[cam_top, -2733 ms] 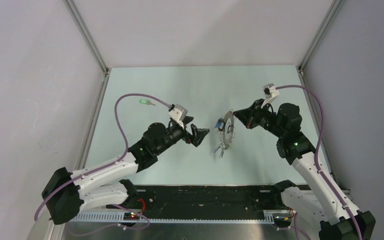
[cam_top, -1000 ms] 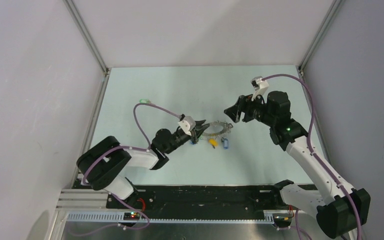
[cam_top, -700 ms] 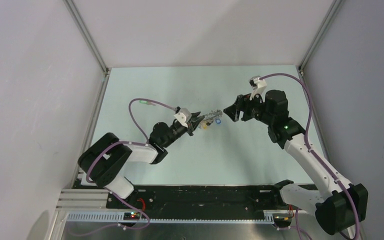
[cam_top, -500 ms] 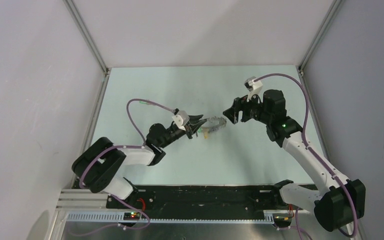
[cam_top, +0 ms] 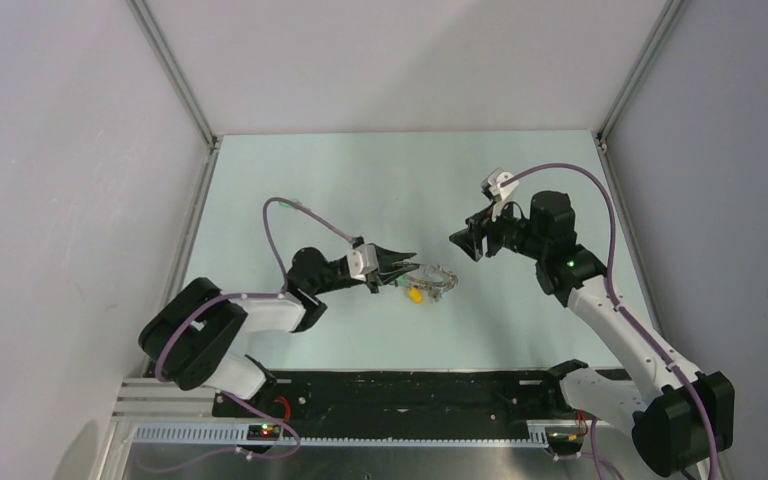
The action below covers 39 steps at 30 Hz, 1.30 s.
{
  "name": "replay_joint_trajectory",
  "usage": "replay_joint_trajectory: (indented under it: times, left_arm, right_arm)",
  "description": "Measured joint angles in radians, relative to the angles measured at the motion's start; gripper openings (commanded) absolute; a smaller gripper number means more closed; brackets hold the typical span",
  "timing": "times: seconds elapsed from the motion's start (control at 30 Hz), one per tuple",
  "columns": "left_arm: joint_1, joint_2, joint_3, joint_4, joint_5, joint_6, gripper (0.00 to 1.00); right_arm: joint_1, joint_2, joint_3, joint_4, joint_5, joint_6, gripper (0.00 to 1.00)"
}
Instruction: Remove the keys from the keyring
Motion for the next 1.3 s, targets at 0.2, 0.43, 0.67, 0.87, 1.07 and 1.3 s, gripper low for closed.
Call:
replay_joint_trajectory:
  times: [0.2,0.43,0.67,0.87,1.07,1.3]
  left_arm:
    - [0.112,0.051,0.119,0.005,0.231,-0.082,0.00]
    - [0.206,0.200,0.439,0.061,0.549,-0.326,0.00]
    - [0.243,0.284,0.649,0.081,0.727,-0.519,0.00]
    - [0.256,0.297,0.694,0.095,0.757,-0.594,0.00]
    - [0.257,0.297,0.694,0.097,0.755,-0.614,0.00]
    - [0.257,0.297,0.694,0.097,0.755,-0.623,0.00]
  right_arm:
    - [0.015,0.003,-0.004,0.005,-0.072,-0.020,0.60]
    - [0.009,-0.010,-0.023,0.055,-0.132,-0.009,0.60]
    - [-0.023,-0.044,-0.024,0.146,-0.200,0.035,0.61]
    - [-0.046,-0.045,-0.024,0.221,-0.255,0.082,0.66]
    - [-0.014,-0.031,-0.024,0.293,-0.351,0.100,0.68]
    - [0.070,0.039,-0.020,0.295,-0.320,0.040,0.62]
